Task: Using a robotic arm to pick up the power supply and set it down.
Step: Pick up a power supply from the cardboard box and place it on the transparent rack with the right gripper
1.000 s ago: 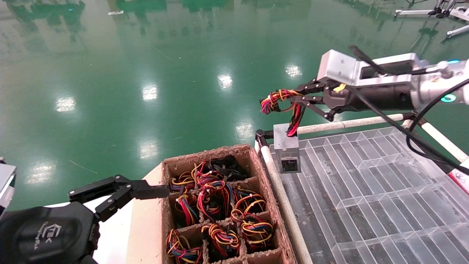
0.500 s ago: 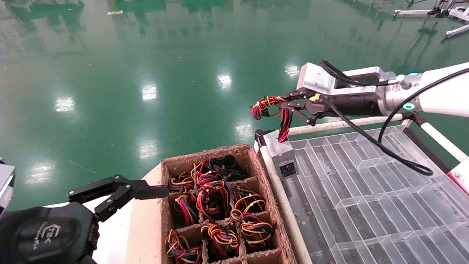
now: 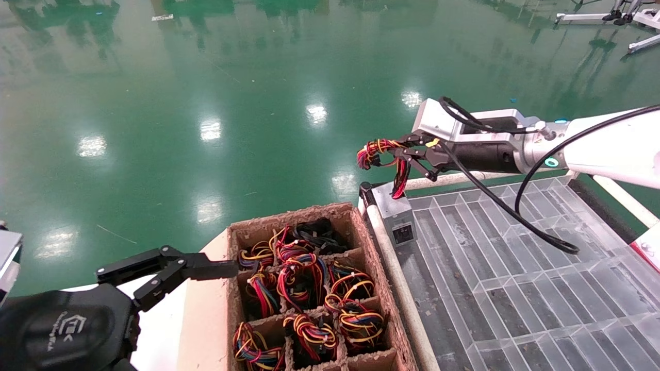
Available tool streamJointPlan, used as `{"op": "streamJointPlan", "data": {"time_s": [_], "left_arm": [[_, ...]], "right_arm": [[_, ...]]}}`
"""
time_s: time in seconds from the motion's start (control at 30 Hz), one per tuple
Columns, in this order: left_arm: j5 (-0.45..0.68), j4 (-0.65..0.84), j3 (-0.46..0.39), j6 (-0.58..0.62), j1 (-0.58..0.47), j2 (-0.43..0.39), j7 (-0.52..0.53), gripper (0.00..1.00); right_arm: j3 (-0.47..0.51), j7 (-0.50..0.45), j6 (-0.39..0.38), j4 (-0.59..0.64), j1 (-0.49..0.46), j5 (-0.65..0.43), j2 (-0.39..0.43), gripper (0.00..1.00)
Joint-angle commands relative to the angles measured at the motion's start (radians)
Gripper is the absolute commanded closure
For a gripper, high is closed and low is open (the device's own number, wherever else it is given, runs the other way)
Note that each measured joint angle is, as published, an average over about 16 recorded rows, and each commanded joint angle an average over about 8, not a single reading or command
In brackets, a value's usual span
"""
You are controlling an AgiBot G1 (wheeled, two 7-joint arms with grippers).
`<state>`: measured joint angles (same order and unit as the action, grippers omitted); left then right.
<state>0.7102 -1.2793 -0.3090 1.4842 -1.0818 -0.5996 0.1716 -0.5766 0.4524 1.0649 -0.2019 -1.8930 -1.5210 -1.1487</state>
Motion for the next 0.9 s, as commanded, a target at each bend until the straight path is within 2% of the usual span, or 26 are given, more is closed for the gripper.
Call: {"op": "streamJointPlan", "data": {"time_s": [0.03,0.4,0.43,0.47,0.5,0.7,0.73,0.77,0.9], "left_arm": [[0.000,0.000,0.000,0.000,0.000,0.000,0.000,0.00],[0.000,0.000,-0.001,0.000,0.000,0.000,0.000,0.00],[0.000,0.000,-0.001,0.000,0.000,0.000,0.000,0.00],[0.000,0.000,-0.001,0.000,0.000,0.000,0.000,0.00],[0.000,0.000,-0.001,0.000,0.000,0.000,0.000,0.00],[-0.001,0.000,-0.001,-0.001,0.000,0.000,0.000,0.00],[-0.001,0.000,-0.001,-0.001,0.000,0.000,0.000,0.00],[-0.001,0.000,-0.001,-0.001,0.000,0.001,0.000,0.00],[-0.001,0.000,-0.001,-0.001,0.000,0.001,0.000,0.00]], "right_arm": [[0.005,0.021,-0.014,0.032,-0.001,0.006,-0.008,1.00],[0.032,0.106,-0.089,0.135,0.012,0.039,-0.016,1.00],[0.032,0.112,-0.092,0.141,0.013,0.040,-0.016,0.98],[0.032,0.116,-0.094,0.146,0.014,0.040,-0.016,0.92],[0.032,0.120,-0.095,0.151,0.015,0.040,-0.016,0.81],[0.034,0.133,-0.103,0.173,0.016,0.044,-0.016,0.08],[0.035,0.133,-0.104,0.175,0.016,0.045,-0.016,0.01],[0.035,0.134,-0.104,0.176,0.016,0.045,-0.016,0.00],[0.035,0.134,-0.104,0.177,0.016,0.045,-0.016,0.00]]}}
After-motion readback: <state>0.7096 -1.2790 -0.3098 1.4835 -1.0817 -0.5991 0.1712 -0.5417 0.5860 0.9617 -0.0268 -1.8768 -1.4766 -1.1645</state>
